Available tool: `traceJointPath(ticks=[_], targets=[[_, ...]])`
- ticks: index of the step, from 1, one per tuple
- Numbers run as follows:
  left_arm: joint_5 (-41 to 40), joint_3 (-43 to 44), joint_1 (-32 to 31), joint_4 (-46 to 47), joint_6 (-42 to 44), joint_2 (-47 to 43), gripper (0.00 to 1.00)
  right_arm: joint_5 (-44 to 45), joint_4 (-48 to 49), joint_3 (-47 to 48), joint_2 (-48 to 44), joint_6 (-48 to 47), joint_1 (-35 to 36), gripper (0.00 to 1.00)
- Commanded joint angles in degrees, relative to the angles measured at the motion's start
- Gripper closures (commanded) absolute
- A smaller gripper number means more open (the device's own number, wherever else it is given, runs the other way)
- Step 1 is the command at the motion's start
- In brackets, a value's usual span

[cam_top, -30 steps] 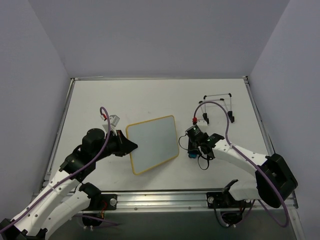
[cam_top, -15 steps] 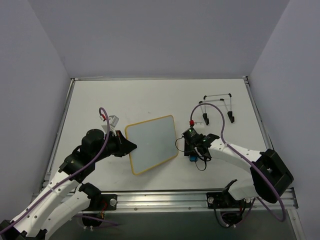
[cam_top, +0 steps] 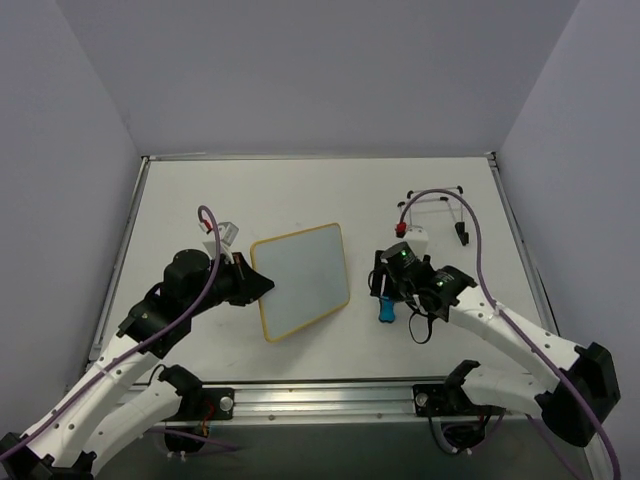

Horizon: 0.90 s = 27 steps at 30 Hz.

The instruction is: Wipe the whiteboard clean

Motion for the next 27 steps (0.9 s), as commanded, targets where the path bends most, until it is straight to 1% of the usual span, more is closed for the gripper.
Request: traceJointPath(ticks=[1, 2, 8, 10, 13, 15, 16, 17, 19, 20, 21, 22, 23, 26, 27], targets=[[-1.4, 7.1, -0.2, 5.7, 1.7, 1.5, 0.98, 6.3, -5.6, 4.3, -5.7, -0.3, 0.5, 0.35], [-1.3, 7.8, -0.1, 6.0, 1.8, 2.0, 0.98, 7.8, -5.7, 4.5, -6.8, -0.3, 0.5, 0.35], [-0.3, 12.0, 0.0, 11.0, 0.3, 7.3, 0.98, 9.3, -5.6, 4.7, -13.7, 0.0, 0.4, 0.34], [0.0, 13.7, 0.1, 12.0, 0.2, 9.5, 0.98, 11.2, -6.1, 4.9, -16.6, 0.2, 0.4, 0.34], [1.5, 15.7, 0.2, 18.3, -0.1, 12.2, 0.98, 13.6, -6.2, 5.7, -20.8, 0.0, 0.3, 0.32], [4.0, 16.8, 0.3, 25.5, -0.5, 14.3, 0.98, 14.3, -6.7, 6.4, -22.8, -0.3, 0.3, 0.28], [5.1, 17.0, 0.3, 29.2, -0.5, 16.9, 0.98, 14.6, -6.9, 6.7, -23.2, -0.7, 0.3, 0.26], [5.9, 17.2, 0.2, 35.3, -0.2, 18.3, 0.98, 14.7, -7.0, 6.9, -23.5, -0.9, 0.3, 0.26], [7.9, 17.3, 0.1, 41.9, -0.6, 22.5, 0.98, 15.6, -7.9, 7.5, -24.0, -0.8, 0.3, 0.24], [8.6, 17.6, 0.1, 47.0, -1.1, 24.1, 0.98, 15.6, -8.2, 7.7, -24.3, -0.8, 0.3, 0.24], [9.2, 18.3, 0.1, 48.9, -1.2, 26.1, 0.98, 15.8, -9.0, 7.9, -24.9, -0.6, 0.3, 0.23], [10.6, 19.9, 0.1, 50.9, -1.5, 29.9, 0.98, 15.9, -9.4, 8.5, -25.1, -0.5, 0.3, 0.23], [11.8, 20.4, 0.2, 55.7, -2.5, 31.8, 0.98, 15.9, -9.7, 8.8, -25.5, -0.4, 0.4, 0.23], [14.4, 25.3, -0.1, 61.2, -3.3, 40.0, 0.98, 16.6, -10.7, 9.9, -26.9, -0.4, 0.4, 0.23], [14.9, 27.1, -0.2, 61.7, -3.6, 42.4, 0.98, 16.9, -11.3, 10.2, -27.3, -0.4, 0.5, 0.22]])
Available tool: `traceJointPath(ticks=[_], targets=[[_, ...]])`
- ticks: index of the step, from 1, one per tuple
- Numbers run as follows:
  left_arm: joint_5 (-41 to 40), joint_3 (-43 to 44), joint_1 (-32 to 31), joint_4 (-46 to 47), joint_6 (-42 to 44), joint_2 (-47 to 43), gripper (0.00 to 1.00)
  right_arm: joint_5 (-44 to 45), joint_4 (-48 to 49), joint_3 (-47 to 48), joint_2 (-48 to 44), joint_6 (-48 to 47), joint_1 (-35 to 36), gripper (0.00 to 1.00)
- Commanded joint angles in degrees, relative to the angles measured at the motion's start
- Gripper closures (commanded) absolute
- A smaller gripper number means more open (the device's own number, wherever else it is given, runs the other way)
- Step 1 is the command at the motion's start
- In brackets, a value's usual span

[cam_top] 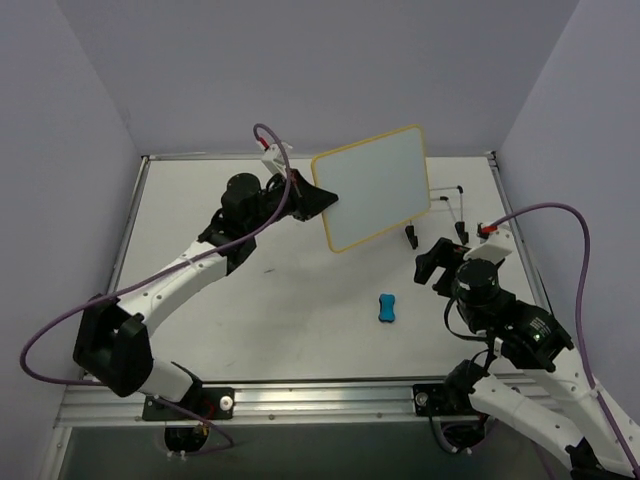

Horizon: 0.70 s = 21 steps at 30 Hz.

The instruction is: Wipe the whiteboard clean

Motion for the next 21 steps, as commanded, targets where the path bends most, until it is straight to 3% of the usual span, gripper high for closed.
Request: traceJointPath(ticks=[1, 10, 21], targets=[[4.9, 8.8, -0.2, 19.1, -2.8, 7.7, 0.98, 3.8, -2.9, 3.1, -1.3, -0.4, 0.5, 0.22], [14.6, 27.3, -0.7, 33.0, -8.8, 30.8, 0.98, 8.4, -8.4, 7.7, -1.3, -0.3, 0.5, 0.18], [17.9, 42.8, -1.0, 37.0, -9.7, 51.7, 0.98, 9.9, -13.0, 12.0, -1.4, 0.1, 0.8, 0.18]])
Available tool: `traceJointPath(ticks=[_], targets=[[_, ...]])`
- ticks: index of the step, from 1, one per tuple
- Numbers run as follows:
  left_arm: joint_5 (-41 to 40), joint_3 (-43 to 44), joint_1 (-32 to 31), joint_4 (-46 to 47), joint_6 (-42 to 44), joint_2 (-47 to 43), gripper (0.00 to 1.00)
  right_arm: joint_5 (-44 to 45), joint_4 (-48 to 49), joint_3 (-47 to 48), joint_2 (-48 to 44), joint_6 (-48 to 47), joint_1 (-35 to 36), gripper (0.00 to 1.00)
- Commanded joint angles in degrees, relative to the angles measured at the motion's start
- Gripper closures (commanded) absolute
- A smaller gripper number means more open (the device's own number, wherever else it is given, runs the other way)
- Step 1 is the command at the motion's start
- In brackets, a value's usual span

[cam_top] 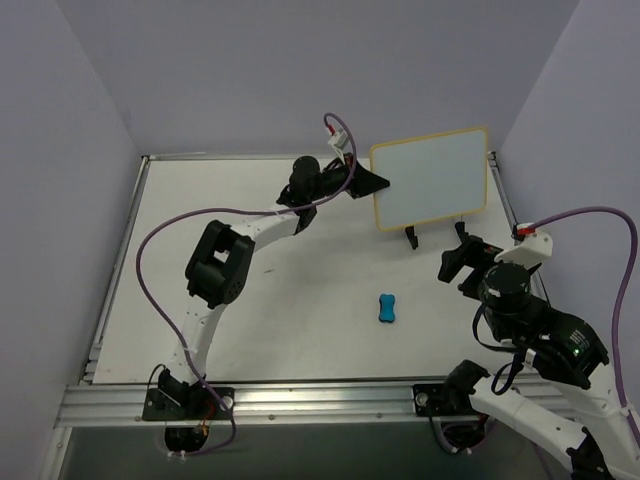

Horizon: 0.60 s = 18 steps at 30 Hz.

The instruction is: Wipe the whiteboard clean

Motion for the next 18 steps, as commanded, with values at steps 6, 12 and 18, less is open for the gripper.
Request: traceJointPath(ticks=[6, 12, 18], targets=[[3.6, 19.8, -0.9, 9.3, -2.3, 13.5, 0.98, 3.2, -4.4, 3.3, 1.0, 0.6, 0.6, 0.18], [4.4, 30.0, -0.9, 4.2, -0.7, 19.8, 0.98, 2.7, -5.1, 3.3, 1.3, 1.5, 0.6, 0.18], [6.5, 34.7, -0.9, 0.9, 0.6, 23.9, 0.98, 2.7, -4.9, 3.0, 1.6, 1.2, 0.7, 0.18]])
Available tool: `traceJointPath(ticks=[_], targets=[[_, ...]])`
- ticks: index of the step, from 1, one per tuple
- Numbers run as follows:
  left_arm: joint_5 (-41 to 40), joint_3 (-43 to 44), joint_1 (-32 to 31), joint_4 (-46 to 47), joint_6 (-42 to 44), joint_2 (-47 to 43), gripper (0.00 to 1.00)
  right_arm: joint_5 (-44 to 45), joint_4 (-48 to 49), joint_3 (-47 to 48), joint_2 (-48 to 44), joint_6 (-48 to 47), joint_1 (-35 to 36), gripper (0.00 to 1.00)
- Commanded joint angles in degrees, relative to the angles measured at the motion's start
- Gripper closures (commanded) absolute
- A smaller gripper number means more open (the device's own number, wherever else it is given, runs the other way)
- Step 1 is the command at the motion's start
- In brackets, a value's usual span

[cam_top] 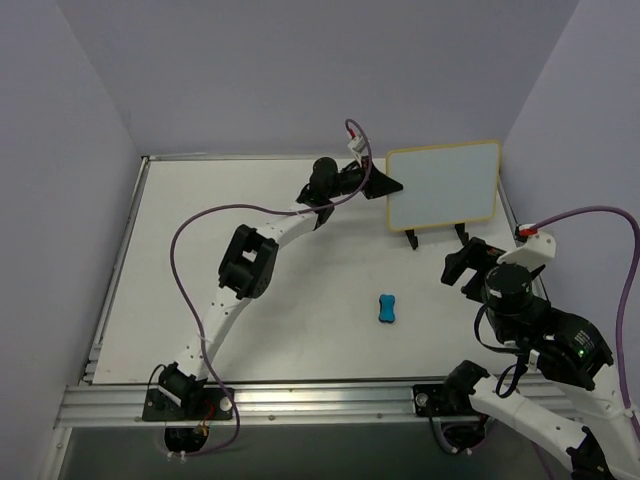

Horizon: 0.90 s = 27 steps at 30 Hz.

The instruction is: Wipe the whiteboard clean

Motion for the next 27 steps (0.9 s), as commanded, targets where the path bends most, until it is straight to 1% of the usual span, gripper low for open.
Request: traceJointPath(ticks=[1, 3, 7, 11, 19, 27], targets=[[1.2, 5.2, 0.0, 4.2, 1.2, 0.4, 0.98, 1.5, -0.9, 1.1, 1.3, 0.3, 0.6, 0.18], [1.6, 6.1, 0.0, 3.8, 1.3, 1.6, 0.98, 1.3, -0.7, 1.3, 1.6, 0.0, 0.6, 0.18], [2.7, 10.0, -0.1, -0.1, 2.7, 3.9, 0.98, 0.5, -0.4, 1.5, 1.5, -0.3, 0.7, 0.18], [3.0, 11.4, 0.1, -2.0, 3.5, 4.9, 0.98, 0.0, 0.1, 1.5, 1.3, -0.4, 0.7, 0.18], [2.3, 11.6, 0.8, -0.7, 2.2, 5.8, 0.98, -0.3, 0.3, 1.3, 1.5, -0.9, 0.7, 0.17], [2.1, 9.3, 0.9, 1.5, 2.0, 6.3, 0.98, -0.6, 0.9, 0.2, 0.7, -1.1, 0.7, 0.17]])
